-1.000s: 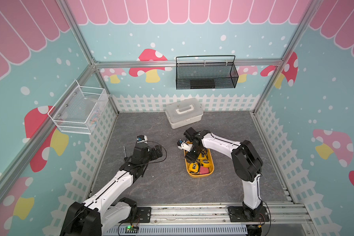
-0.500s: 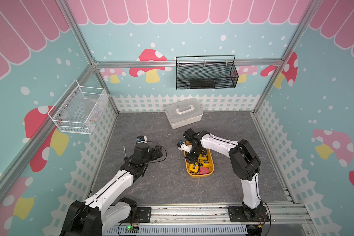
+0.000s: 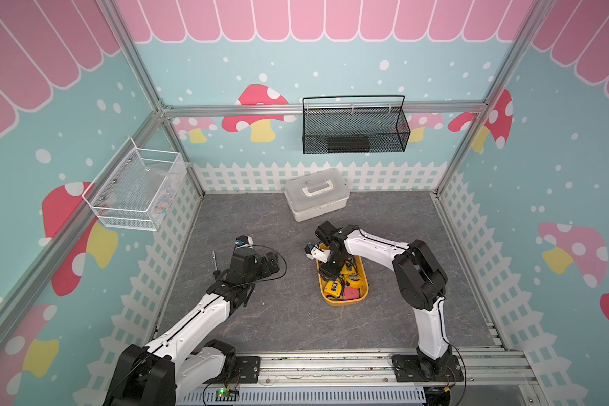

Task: Take the tape measure out of the storage box
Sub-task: Pick up the tape measure from the storage box.

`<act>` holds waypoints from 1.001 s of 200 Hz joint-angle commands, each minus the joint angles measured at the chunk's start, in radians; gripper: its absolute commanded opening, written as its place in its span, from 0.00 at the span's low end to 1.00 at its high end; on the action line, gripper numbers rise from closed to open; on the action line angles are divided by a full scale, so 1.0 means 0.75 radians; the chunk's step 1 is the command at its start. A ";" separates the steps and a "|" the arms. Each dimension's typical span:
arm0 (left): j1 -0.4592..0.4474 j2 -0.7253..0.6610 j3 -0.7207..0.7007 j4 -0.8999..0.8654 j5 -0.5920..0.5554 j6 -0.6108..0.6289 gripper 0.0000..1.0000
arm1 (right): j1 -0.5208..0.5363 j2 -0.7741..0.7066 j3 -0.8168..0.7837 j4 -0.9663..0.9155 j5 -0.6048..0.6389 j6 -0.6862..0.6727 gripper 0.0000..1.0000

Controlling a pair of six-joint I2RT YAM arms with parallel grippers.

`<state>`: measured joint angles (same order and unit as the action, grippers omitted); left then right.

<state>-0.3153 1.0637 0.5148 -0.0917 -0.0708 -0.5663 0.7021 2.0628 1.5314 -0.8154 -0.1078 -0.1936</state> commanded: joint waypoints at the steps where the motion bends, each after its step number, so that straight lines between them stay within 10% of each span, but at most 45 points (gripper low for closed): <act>1: 0.007 -0.011 -0.018 0.016 0.010 -0.008 0.99 | 0.009 0.035 0.001 -0.026 -0.016 0.004 0.62; 200: 0.007 -0.084 -0.068 0.014 -0.006 -0.020 0.99 | 0.009 -0.010 -0.041 -0.076 0.048 -0.060 0.59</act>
<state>-0.3153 1.0245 0.4759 -0.0845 -0.0711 -0.5728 0.7021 2.0628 1.5211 -0.8360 -0.0792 -0.2314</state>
